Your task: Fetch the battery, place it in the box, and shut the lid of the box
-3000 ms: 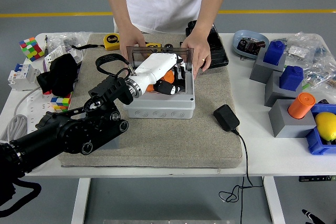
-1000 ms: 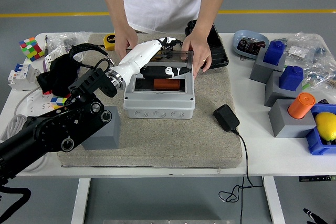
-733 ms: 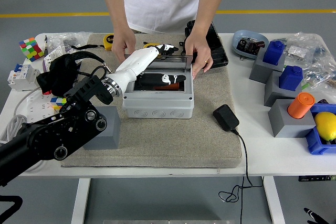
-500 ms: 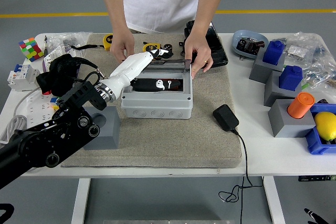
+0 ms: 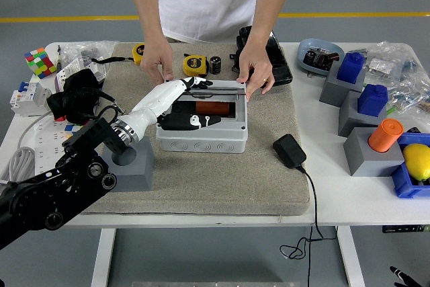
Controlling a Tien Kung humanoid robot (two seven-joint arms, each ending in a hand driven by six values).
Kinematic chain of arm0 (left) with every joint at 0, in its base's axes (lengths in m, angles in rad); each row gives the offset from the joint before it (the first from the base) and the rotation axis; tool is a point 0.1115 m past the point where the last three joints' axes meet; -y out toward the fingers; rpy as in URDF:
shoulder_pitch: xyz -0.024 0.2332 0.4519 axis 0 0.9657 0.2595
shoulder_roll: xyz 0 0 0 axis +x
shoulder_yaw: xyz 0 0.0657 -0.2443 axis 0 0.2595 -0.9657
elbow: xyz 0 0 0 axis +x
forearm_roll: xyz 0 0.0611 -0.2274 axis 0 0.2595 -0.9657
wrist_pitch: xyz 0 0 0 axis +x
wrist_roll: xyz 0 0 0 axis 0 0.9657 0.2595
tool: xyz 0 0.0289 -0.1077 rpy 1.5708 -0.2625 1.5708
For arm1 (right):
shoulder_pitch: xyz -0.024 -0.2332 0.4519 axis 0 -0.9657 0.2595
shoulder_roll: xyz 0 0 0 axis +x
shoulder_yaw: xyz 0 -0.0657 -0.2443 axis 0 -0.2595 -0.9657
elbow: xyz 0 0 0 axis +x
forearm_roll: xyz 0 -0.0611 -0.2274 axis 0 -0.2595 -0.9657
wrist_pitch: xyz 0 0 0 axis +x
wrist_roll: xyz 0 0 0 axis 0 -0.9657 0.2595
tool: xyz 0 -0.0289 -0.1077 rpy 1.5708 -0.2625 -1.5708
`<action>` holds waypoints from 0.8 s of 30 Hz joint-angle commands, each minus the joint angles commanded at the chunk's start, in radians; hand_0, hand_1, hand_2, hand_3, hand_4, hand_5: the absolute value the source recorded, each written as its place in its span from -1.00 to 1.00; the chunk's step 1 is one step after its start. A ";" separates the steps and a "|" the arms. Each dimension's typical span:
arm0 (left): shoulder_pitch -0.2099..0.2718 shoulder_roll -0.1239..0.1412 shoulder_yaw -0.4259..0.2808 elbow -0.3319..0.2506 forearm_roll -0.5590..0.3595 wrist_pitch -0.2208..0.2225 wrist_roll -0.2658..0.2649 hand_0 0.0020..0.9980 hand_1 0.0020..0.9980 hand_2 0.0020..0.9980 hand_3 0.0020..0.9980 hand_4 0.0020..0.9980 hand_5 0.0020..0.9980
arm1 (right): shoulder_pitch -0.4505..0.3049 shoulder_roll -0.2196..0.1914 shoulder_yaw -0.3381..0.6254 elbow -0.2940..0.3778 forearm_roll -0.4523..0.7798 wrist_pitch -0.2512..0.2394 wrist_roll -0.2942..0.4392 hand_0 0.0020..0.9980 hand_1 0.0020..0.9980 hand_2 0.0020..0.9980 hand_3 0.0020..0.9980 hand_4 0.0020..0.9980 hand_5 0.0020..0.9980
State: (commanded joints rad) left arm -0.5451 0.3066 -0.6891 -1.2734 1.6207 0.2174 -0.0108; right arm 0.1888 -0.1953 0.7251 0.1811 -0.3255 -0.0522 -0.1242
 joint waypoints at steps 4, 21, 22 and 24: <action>0.013 0.005 -0.025 -0.016 -0.001 0.000 -0.004 0.44 0.64 0.60 0.65 1.00 0.45 | 0.000 0.001 0.000 0.000 -0.001 0.000 0.001 0.30 0.40 0.35 0.15 0.88 0.04; 0.045 0.018 -0.018 -0.036 -0.022 -0.011 0.001 0.42 0.62 0.60 0.64 1.00 0.43 | 0.000 0.002 0.000 0.000 0.000 -0.001 0.002 0.30 0.40 0.35 0.15 0.88 0.04; 0.049 0.019 -0.029 -0.044 -0.021 -0.012 0.001 0.42 0.62 0.60 0.64 1.00 0.43 | 0.000 0.001 0.001 0.000 -0.001 -0.001 0.002 0.30 0.40 0.35 0.15 0.88 0.04; 0.056 0.021 -0.050 -0.058 -0.019 -0.013 0.001 0.42 0.62 0.60 0.64 1.00 0.43 | 0.000 0.001 0.002 0.000 -0.001 -0.001 0.001 0.30 0.40 0.35 0.15 0.88 0.04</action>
State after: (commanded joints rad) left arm -0.4888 0.3276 -0.7391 -1.3310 1.6020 0.2042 -0.0096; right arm 0.1892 -0.1947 0.7267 0.1806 -0.3266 -0.0533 -0.1230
